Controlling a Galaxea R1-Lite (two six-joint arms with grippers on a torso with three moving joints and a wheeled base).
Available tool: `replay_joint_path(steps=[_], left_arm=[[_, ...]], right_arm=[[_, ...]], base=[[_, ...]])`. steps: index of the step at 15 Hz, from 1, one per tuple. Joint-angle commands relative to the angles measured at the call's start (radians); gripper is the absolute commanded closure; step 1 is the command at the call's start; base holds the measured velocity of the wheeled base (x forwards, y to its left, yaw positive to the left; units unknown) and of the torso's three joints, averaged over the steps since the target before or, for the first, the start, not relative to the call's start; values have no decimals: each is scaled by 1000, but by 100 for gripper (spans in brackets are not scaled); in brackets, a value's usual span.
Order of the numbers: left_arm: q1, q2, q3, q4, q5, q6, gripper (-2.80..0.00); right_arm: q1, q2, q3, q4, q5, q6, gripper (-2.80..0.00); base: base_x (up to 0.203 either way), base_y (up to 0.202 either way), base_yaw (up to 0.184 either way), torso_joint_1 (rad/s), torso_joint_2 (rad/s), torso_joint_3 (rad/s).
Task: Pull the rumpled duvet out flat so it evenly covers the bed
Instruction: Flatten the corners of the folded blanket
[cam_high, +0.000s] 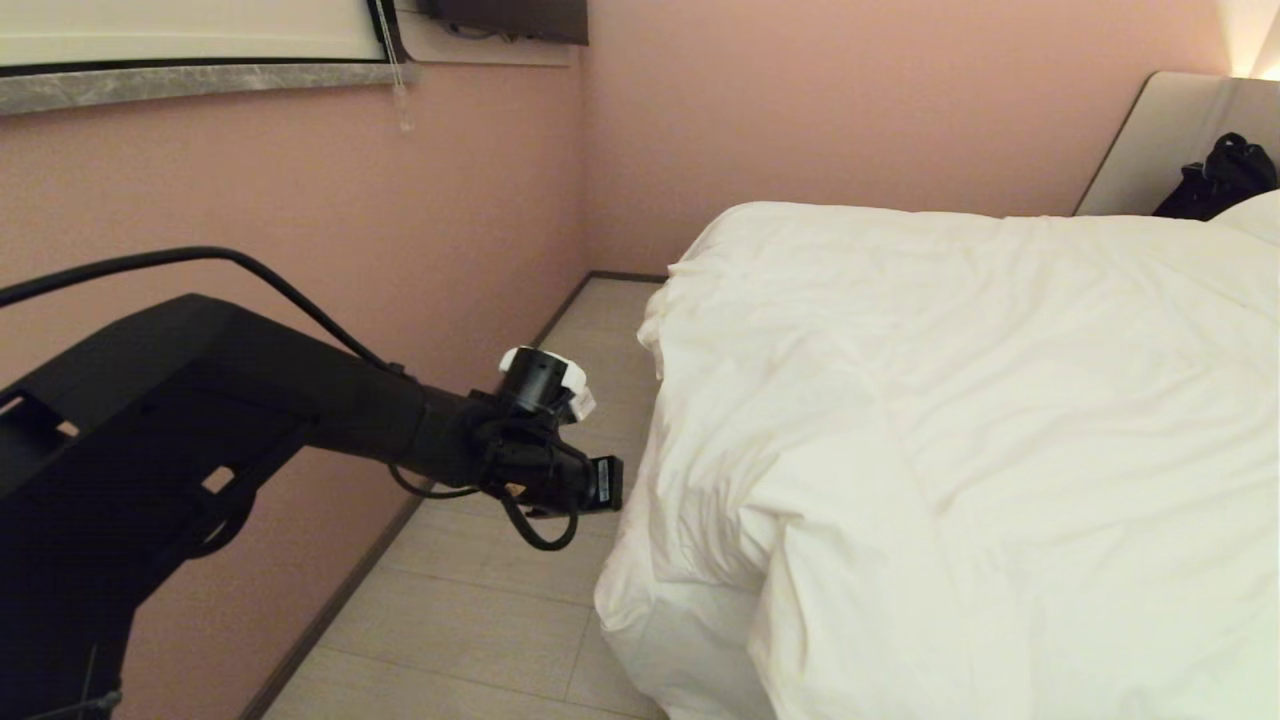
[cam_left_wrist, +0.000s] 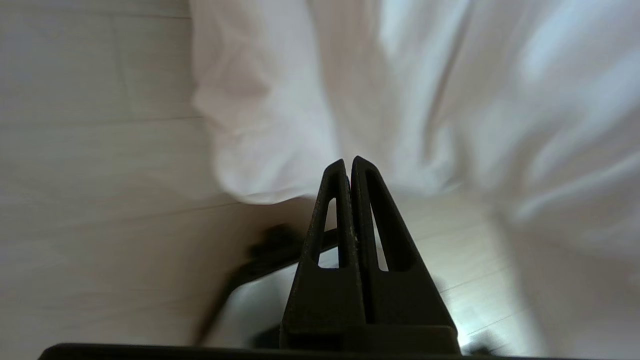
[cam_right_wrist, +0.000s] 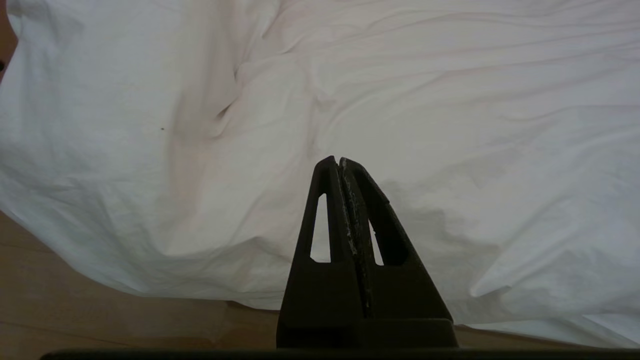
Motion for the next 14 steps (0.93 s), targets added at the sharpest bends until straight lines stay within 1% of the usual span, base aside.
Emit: replay_joint_path(steps=[1,2,3,4,6,7,8,9,11,13,14], left_arm=[[6,-23,58,-10,-19,119,0],[10,-37,101,-42,-57,178,0],[12,-49,147,-90,-89,223,0],[13,-56,196,-149,-107,278,-280],[14,-53,293,-324,-123,424,-280],[13,-49,331,-404,-128,473,-280],[8,-47,369,-467,-135,504,-280],[-9,-45,399,-526,-141,522,-280],[-36,-12,415,-612,-142,538,-280],[-51,24,403,-659,-143,542,-280],[-60,36,399,-664,-143,543,-280]], right_arm=[[0,1,0,1,0,0,0],[0,1,0,1,0,0,0],[0,1,0,1,0,0,0],[0,1,0,1,0,0,0],[0,1,0,1,0,0,0],[0,1,0,1,0,0,0],[0,1,0,1,0,0,0],[0,1,0,1,0,0,0],[0,1,0,1,0,0,0],[0,1,0,1,0,0,0],[0,1,0,1,0,0,0]], base=[[0,0,0,0,0,0],[0,0,0,0,0,0],[0,0,0,0,0,0],[0,0,0,0,0,0],[0,0,0,0,0,0],[0,0,0,0,0,0],[0,0,0,0,0,0],[0,0,0,0,0,0],[0,0,0,0,0,0],[0,0,0,0,0,0],[0,0,0,0,0,0]])
